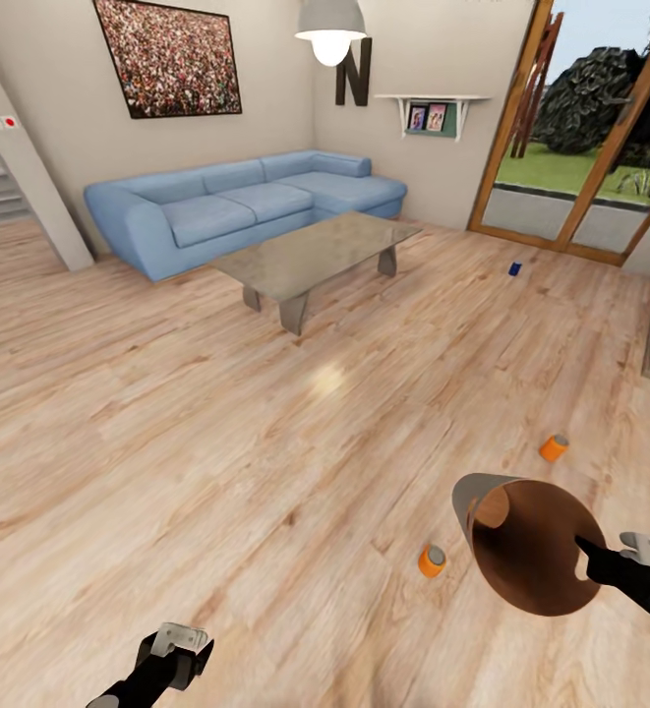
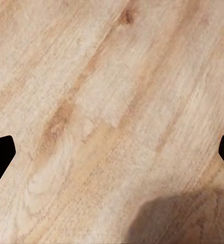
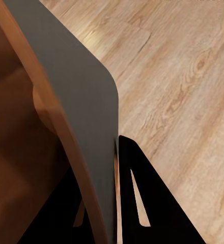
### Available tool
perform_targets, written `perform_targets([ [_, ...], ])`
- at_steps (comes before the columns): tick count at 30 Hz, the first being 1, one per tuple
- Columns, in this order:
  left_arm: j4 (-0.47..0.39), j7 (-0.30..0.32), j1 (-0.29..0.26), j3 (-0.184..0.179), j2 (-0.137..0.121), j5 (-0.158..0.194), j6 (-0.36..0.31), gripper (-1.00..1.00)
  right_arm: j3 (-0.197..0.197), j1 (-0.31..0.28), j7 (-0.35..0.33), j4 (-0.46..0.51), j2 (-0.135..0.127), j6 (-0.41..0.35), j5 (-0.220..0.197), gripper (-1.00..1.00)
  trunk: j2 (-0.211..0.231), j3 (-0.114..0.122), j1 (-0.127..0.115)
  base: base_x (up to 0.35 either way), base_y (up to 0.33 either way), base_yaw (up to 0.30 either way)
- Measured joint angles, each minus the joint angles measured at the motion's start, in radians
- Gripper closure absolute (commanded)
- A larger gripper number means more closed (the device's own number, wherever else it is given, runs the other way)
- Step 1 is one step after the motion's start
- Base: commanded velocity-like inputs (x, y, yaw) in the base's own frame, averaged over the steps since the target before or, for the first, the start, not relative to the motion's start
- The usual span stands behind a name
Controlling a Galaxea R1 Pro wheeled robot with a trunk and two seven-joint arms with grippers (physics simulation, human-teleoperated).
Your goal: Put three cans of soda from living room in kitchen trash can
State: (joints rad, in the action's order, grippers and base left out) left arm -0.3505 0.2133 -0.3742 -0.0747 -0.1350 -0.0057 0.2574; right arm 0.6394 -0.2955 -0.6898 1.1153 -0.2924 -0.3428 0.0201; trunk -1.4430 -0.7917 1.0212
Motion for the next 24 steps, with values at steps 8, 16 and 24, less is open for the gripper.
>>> perform_targets([
  [8, -0.001, 0.000, 0.000, 0.000, 0.000, 0.000, 0.000, -1.00, 0.001, 0.000, 0.000, -0.001, 0.001, 0.001, -0.001, 1.00, 0.000, 0.007, 0.000, 0.267, -0.018, -0.218],
  [16, -0.001, 0.000, 0.000, 0.001, 0.000, 0.000, 0.000, -1.00, 0.002, 0.000, 0.000, -0.002, 0.002, 0.002, 0.000, 1.00, 0.000, 0.015, 0.000, 0.235, -0.192, -0.200],
  [24, -0.035, 0.147, -0.029, 0.003, -0.006, 0.006, -0.112, -1.00, 0.005, 0.013, 0.000, -0.006, 0.001, 0.022, 0.005, 1.00, 0.000, 0.024, 0.000, 0.294, -0.069, -0.193],
])
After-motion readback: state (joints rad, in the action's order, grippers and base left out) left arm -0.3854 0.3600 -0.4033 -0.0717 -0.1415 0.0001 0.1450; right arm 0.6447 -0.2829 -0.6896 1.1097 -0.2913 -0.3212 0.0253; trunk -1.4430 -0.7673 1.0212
